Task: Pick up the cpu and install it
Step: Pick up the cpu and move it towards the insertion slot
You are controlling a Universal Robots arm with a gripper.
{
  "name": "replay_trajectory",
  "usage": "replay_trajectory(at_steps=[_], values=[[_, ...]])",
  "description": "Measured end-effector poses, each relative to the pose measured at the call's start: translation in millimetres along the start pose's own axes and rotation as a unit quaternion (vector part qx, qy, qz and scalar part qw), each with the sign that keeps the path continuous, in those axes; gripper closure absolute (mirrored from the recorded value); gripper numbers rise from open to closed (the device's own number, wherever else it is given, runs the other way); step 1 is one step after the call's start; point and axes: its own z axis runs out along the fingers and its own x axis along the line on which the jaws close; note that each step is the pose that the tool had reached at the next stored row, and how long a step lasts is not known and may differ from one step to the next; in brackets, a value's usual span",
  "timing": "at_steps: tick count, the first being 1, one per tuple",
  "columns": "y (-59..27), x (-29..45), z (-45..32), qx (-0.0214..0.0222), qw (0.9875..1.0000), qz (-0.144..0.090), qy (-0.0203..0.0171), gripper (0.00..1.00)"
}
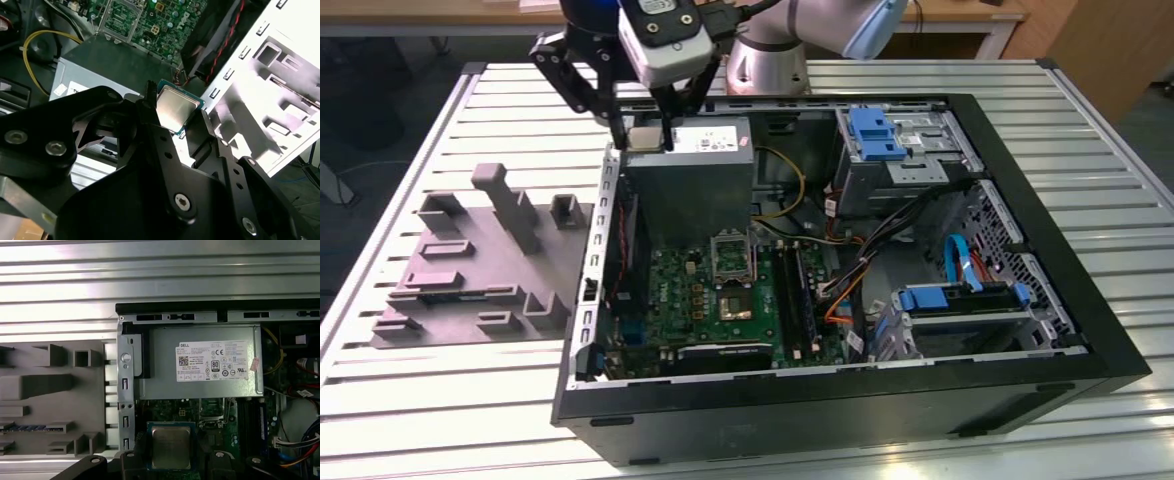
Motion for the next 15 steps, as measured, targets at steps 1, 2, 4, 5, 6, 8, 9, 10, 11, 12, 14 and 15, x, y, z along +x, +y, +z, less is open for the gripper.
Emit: replay_trajectory(at_steps=[1, 2, 4, 5, 6, 8, 9, 10, 11, 12, 14, 15], values=[[0.1, -1.6, 0.0, 0.0000, 1.0000, 0.000, 0.0000, 0.53], [0.2, -3.3, 0.0, 0.0000, 1.0000, 0.000, 0.0000, 0.53], [0.3, -7.1, -0.1, 0.0000, 1.0000, 0.000, 0.0000, 0.53], [0.4, -8.9, -0.1, 0.0000, 1.0000, 0.000, 0.0000, 0.53], [0.5, -10.7, -0.1, 0.0000, 1.0000, 0.000, 0.0000, 0.53], [0.7, -14.3, -0.1, 0.0000, 1.0000, 0.000, 0.0000, 0.53], [0.8, -16.0, -0.2, 0.0000, 1.0000, 0.000, 0.0000, 0.53], [0.8, -17.5, -0.2, 0.0000, 1.0000, 0.000, 0.0000, 0.53], [0.9, -19.0, -0.2, 0.0000, 1.0000, 0.000, 0.0000, 0.53], [1.0, -20.4, -0.2, -0.0001, 1.0000, 0.000, 0.0000, 0.53], [1.1, -24.1, -0.2, -0.0001, 1.0000, 0.000, 0.0000, 0.53], [1.2, -25.8, -0.3, 0.0000, 1.0000, 0.000, 0.0000, 0.53]])
